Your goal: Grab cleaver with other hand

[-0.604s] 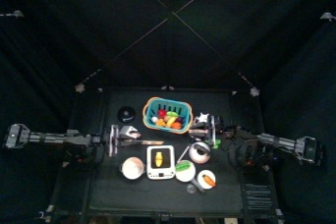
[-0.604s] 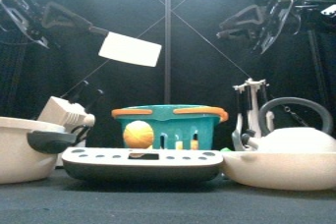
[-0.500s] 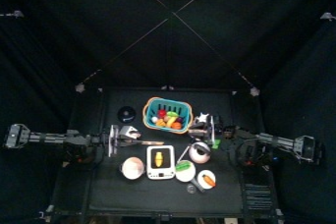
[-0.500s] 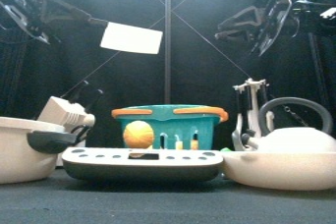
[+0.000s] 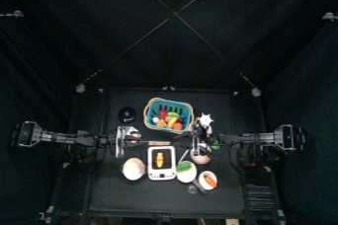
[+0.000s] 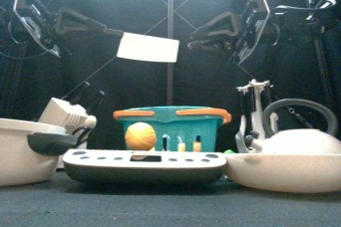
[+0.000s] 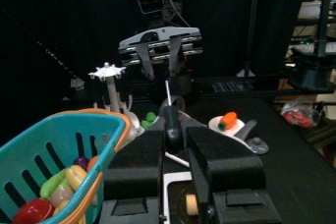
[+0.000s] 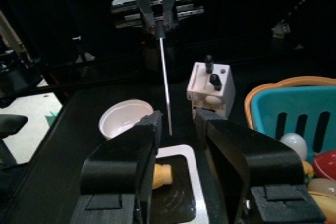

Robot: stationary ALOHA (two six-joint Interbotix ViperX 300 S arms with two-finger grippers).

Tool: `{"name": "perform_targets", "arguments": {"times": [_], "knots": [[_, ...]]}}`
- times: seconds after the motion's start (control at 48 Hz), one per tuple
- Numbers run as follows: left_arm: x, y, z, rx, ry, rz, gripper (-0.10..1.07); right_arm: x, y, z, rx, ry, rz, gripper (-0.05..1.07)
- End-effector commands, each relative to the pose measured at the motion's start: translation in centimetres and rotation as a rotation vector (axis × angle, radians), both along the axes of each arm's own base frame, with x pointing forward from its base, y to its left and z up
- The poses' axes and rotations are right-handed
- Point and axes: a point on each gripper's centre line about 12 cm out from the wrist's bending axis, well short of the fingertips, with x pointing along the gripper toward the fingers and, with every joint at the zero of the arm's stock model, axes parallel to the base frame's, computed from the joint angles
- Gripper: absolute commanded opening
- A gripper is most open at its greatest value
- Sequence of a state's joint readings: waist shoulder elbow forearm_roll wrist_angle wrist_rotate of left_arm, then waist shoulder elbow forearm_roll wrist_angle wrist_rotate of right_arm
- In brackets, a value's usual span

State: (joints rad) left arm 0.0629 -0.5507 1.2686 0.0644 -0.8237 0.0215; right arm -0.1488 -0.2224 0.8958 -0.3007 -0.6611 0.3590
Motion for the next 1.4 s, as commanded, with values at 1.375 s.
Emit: {"name": "perform_targets", "arguments": {"times": [1.375], "knots": [[4.3,-0.2,-2.4,-0.086,0.207,0.025,0.63,3.5,1.1,-0.4,-0.053,0.008,0.077,0.33]]}}
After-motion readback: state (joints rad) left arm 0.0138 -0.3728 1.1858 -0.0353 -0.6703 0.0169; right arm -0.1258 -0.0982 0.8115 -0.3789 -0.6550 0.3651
